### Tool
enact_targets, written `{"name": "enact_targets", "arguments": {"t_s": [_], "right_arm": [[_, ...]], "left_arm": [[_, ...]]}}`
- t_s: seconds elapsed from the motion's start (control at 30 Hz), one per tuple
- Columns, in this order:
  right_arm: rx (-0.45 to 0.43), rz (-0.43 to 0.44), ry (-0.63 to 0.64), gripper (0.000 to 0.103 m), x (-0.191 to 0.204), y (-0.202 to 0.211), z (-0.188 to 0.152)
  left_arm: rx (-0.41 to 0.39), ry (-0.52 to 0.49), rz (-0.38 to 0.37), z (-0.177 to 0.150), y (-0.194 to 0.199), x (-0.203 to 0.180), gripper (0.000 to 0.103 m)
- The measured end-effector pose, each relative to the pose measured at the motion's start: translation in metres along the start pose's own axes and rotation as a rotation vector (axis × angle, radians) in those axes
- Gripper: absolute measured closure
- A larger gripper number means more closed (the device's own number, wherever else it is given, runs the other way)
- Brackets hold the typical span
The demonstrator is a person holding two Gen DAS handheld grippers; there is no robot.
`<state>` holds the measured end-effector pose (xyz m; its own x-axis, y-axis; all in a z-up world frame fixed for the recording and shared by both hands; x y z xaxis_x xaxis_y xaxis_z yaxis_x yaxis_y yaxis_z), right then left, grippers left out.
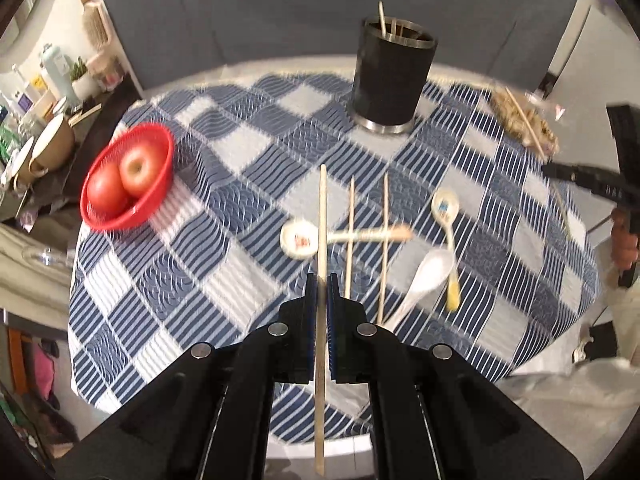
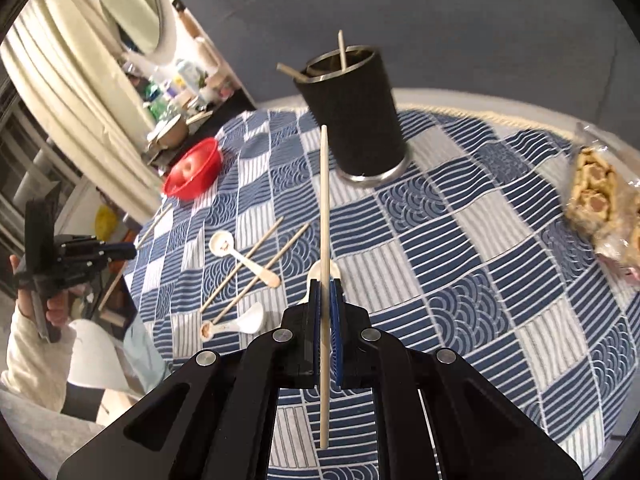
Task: Organize utensils
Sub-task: 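Lift the chopstick with the right tool and drop it into the black holder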
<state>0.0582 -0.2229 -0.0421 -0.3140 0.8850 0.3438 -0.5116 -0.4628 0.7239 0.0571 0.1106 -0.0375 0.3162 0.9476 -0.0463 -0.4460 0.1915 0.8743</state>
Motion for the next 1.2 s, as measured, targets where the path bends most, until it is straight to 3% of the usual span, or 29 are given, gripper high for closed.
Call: {"name": "enact_targets", "arguments": {"t_s": [0.43,0.63,0.9,1.2], "right_arm": [[-0.157,-0.001,0.017,0.098,-0.006,0.037,0.048],[-0.209,0.016,-0.001,0.098,-0.007,0.038,0.086],[-0.313,0.033,0.009,0.098,0.003,0.023,0.142],[-0.416,0.058,-0.012,0.098,0.001,-0.006,0.187]], "left_arm": [[-0.187,-0.003,-0.1,0.096,0.021,-0.009,0.098],[-0.257,-0.02,-0.211,0.15,0.019,-0.006,0.098],[-0.353,-0.127,-0.349,0.22,-0.001,-0.01,0.098],[-0.447,-0.145,-0.589,0.277,-0.047,-0.006,0.098]]}}
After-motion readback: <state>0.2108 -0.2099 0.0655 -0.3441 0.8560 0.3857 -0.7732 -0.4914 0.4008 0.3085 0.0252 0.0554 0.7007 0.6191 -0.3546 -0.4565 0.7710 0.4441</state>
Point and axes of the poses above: each gripper's, at about its wrist camera, not at the fingertips, and y roughly against the way its jaws point, x to its left, z to its top, the point moved 1 cm from there along -y, roughly the way its jaws point, and after that the axes turned 1 degree about -z, right-handed, at the moved point
